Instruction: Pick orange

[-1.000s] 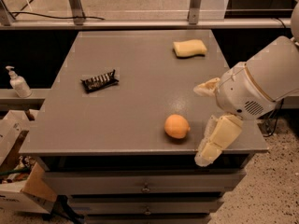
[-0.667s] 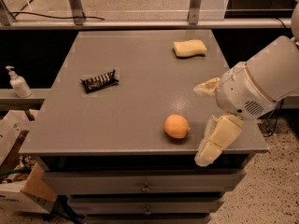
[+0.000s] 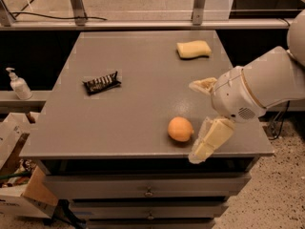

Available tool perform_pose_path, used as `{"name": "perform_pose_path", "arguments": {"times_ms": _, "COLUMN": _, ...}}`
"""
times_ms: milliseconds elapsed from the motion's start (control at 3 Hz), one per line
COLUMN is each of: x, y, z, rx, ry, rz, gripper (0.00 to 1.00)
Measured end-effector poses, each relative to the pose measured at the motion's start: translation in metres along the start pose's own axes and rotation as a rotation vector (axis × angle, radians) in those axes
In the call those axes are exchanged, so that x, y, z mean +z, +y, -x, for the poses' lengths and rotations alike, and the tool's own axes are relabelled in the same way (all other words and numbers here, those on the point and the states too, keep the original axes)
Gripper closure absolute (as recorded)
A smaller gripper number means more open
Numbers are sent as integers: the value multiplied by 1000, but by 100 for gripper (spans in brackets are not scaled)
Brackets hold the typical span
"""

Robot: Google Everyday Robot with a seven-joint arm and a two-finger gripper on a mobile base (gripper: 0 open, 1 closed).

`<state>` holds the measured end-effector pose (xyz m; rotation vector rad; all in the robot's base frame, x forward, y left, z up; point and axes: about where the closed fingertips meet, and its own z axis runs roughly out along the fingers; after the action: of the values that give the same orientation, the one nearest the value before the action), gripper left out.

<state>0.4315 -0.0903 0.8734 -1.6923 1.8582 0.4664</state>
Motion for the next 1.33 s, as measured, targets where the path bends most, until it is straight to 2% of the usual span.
{"name": "perform_pose_path", "arguments": {"times_ms": 333, "x": 13, "y": -12, "z": -1, "rx": -29, "ry": -30, "rz": -36, "gripper": 0}}
{"name": "perform_pose_path", "arguments": {"times_ms": 1000, "x": 38, "y": -24, "z": -18, "rx": -31, "ry": -35, "rz": -61, "gripper": 0}}
{"name": "perform_pose_path", "arguments": {"times_ms": 1333, "x": 47, "y": -24, "z": -19, "rx": -31, "ry": -47, "rz": -58, "gripper": 18}}
